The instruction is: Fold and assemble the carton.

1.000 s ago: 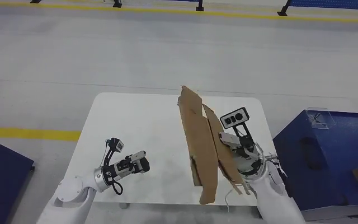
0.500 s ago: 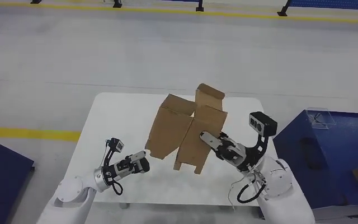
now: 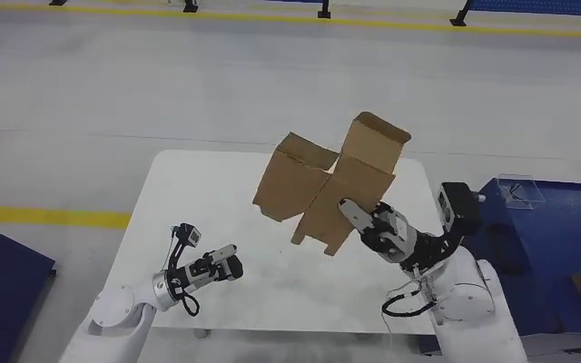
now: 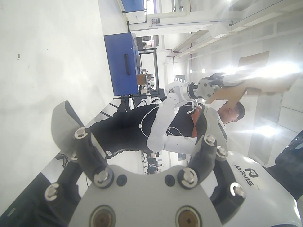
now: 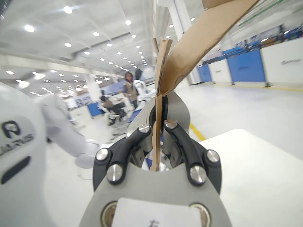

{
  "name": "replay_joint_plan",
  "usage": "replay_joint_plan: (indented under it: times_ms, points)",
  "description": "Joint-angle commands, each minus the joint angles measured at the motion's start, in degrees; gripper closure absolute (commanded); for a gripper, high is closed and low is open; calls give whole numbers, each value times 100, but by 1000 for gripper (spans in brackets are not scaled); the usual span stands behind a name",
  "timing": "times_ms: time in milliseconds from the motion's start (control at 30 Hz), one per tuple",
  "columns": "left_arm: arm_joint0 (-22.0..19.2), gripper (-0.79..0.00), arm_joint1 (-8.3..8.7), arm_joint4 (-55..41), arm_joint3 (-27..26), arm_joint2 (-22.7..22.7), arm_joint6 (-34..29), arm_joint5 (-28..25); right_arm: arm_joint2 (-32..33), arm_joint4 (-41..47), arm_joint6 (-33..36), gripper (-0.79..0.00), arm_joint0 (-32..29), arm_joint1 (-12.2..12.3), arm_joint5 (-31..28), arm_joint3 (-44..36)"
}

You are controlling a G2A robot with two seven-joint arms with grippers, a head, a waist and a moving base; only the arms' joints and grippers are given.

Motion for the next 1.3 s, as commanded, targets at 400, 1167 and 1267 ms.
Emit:
replay_joint_plan:
  times_ms: [400, 1167, 1267]
  points:
    - [0, -785, 0, 0, 0, 0, 0, 0, -263, -11268, -6716, 0, -284, 9, 4615, -256]
    - [0, -785, 0, 0, 0, 0, 0, 0, -252, -5335, -4664, 0, -419, 35, 1709, -667]
    - [0, -785, 0, 0, 0, 0, 0, 0, -474, -3092, -3182, 0, -501, 69, 625, -561]
